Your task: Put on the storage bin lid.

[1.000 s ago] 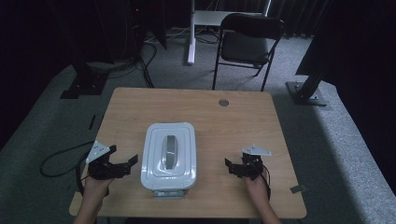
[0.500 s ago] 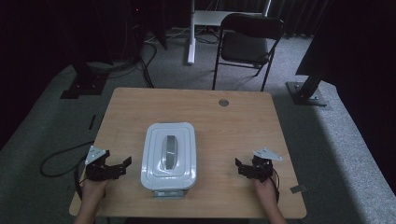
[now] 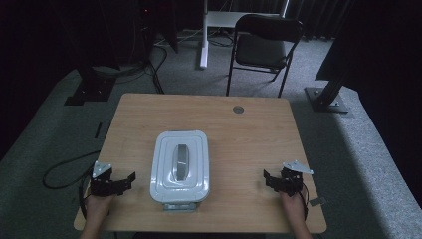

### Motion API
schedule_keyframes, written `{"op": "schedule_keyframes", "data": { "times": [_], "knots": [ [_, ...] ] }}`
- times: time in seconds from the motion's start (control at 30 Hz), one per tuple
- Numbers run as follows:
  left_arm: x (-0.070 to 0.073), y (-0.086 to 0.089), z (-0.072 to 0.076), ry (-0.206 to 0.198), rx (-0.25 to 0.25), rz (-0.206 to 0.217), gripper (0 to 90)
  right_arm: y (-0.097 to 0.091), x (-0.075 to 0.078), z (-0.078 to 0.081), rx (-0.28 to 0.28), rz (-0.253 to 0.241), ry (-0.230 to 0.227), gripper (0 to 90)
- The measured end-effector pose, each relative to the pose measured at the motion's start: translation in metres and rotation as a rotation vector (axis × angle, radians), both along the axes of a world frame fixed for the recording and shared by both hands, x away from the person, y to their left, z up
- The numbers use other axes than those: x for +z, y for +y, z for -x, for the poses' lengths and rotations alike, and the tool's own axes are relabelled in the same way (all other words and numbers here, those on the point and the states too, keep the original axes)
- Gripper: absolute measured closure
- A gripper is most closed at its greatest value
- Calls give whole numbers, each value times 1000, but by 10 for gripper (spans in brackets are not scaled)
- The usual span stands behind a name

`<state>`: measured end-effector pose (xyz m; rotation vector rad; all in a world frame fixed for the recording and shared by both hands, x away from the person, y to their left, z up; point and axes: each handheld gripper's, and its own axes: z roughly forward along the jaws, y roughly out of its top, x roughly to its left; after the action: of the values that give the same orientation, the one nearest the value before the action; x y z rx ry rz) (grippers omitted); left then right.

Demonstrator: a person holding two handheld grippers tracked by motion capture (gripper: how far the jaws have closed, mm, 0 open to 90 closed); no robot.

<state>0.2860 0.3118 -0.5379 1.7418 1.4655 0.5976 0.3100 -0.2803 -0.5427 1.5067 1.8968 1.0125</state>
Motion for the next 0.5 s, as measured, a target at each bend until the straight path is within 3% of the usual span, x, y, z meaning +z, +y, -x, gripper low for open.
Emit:
{"op": "schedule_keyframes", "data": {
  "times": [0.4, 0.5],
  "knots": [
    [-12, 13, 3, 55, 67, -40, 21, -17, -7, 5, -47, 22, 24, 122],
    [-13, 15, 3, 64, 87, -48, 21, -22, -10, 6, -80, 40, 34, 122]
  ]
}}
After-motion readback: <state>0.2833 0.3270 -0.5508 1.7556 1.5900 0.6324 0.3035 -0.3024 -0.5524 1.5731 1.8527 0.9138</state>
